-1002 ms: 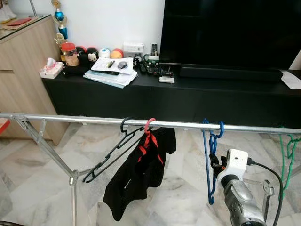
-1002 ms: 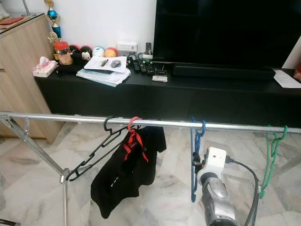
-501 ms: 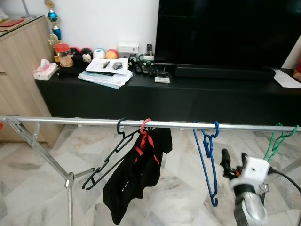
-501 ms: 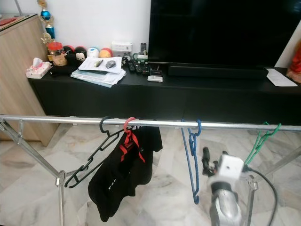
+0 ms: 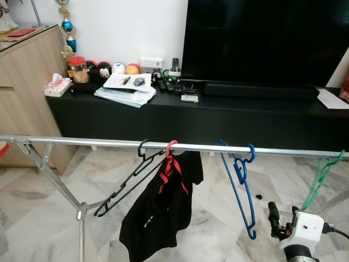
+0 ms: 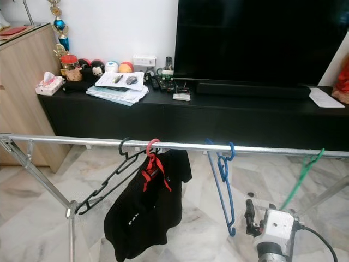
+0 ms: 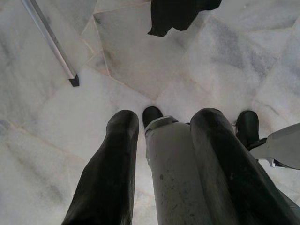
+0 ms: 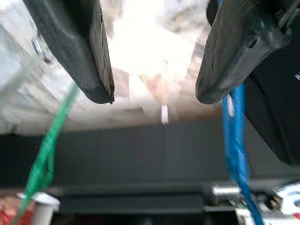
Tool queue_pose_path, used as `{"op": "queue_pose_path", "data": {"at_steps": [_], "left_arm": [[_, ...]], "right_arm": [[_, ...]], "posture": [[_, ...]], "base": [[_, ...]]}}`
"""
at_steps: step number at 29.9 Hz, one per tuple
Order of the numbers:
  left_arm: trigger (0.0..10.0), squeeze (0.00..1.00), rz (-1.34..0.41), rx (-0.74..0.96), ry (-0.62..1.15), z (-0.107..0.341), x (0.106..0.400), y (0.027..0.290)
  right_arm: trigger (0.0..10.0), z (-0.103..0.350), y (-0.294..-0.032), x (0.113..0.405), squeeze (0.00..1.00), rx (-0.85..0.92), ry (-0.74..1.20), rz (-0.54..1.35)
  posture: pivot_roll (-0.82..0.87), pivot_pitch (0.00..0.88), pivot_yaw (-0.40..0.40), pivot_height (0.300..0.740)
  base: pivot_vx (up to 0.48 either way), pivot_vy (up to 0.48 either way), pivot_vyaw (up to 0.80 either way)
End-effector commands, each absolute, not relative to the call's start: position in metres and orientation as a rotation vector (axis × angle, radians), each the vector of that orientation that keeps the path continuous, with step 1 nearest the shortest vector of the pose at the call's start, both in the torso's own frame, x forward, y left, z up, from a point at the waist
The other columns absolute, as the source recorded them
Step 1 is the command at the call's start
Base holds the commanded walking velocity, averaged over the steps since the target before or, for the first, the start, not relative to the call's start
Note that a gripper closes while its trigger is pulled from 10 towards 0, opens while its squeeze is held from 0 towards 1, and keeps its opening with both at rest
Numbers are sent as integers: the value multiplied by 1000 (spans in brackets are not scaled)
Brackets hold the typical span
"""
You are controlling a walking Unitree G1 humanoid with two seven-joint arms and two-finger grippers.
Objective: Hang hanger
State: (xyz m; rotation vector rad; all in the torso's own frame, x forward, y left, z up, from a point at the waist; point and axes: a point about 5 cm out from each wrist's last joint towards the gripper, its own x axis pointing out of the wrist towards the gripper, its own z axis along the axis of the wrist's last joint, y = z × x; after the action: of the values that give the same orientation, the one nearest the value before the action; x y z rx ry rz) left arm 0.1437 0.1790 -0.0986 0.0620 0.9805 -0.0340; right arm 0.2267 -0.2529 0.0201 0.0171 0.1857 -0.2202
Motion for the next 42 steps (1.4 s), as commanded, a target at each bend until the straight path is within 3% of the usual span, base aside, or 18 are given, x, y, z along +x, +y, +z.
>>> {"op": "queue_pose_path", "data": {"at_steps": [1, 8, 16, 20, 31, 42], "left_arm": [[10000, 0, -106, 23, 1131, -113, 109, 156], [10000, 0, -114, 53, 1106, -111, 115, 157], [10000, 0, -44, 75, 1082, -106, 129, 178], [10000, 0, 0, 66, 1054, -100, 142, 191], [10000, 0, -28, 120, 988, -86, 173, 203], [10000, 0, -14, 96, 1022, -93, 156, 199]], "right_arm": [[10000, 5, -253, 222, 0, 33, 265, -234], [10000, -17, -245, 223, 0, 100, 380, -257], [10000, -51, -218, 219, 0, 131, 646, -200], [10000, -63, -206, 211, 0, 127, 753, -182], [10000, -75, -186, 201, 0, 110, 872, -116], [10000, -85, -193, 178, 0, 126, 928, -135]], "posture": [[-6, 0, -129, 740], [39, 0, -115, 740], [59, 0, -96, 740], [47, 0, -38, 740], [32, 0, 8, 740], [-5, 0, 6, 740]], "base": [[0, 0, 0], [0, 0, 0], [0, 0, 0], [0, 0, 0], [0, 0, 0], [0, 0, 0]]}}
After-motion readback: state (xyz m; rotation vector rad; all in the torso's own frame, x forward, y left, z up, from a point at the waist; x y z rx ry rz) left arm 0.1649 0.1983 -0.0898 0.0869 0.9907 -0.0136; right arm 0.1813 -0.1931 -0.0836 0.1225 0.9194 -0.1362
